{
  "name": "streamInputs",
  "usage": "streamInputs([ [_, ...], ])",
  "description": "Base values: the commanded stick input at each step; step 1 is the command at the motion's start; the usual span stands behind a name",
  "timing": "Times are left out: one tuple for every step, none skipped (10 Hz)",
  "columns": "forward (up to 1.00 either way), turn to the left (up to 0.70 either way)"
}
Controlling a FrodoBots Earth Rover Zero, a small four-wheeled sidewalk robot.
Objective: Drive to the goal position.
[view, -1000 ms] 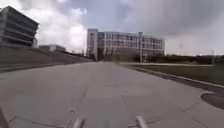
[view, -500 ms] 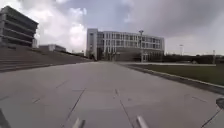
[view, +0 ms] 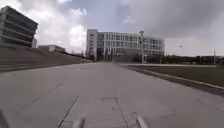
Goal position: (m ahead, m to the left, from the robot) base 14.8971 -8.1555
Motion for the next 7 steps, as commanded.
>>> streamInputs([
  [0.70,0.00],
  [0.70,0.00],
  [0.70,0.00],
  [0.70,0.00],
  [0.70,0.00],
  [0.70,0.00],
  [0.70,0.00],
])
